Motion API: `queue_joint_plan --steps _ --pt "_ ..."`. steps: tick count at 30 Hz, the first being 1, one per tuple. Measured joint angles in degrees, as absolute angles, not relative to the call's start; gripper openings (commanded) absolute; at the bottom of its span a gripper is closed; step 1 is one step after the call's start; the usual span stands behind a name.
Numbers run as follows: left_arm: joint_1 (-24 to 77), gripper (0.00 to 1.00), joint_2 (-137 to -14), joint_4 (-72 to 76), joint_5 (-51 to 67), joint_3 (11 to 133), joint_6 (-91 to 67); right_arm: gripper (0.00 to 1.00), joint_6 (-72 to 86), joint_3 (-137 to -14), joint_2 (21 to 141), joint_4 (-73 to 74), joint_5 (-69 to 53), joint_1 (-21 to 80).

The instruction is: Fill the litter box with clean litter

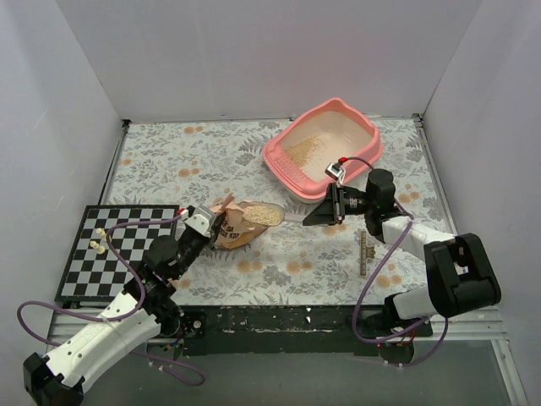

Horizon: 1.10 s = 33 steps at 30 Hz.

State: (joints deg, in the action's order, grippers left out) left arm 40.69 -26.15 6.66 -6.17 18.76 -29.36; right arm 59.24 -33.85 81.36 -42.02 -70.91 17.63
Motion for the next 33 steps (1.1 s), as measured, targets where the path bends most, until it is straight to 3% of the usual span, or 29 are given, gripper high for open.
queue_joint_plan --steps 22,33 --pt "40.69 0.00 -26.22 6.81 -6.66 18.76 -29.36 0.01 55.33 -34.41 70.89 -25.41 -71.55 10.46" --pt "40.69 0.00 -26.44 6.94 -6.70 18.76 -29.36 0.01 62.00 -47.09 73.73 -25.71 -69.08 5.56"
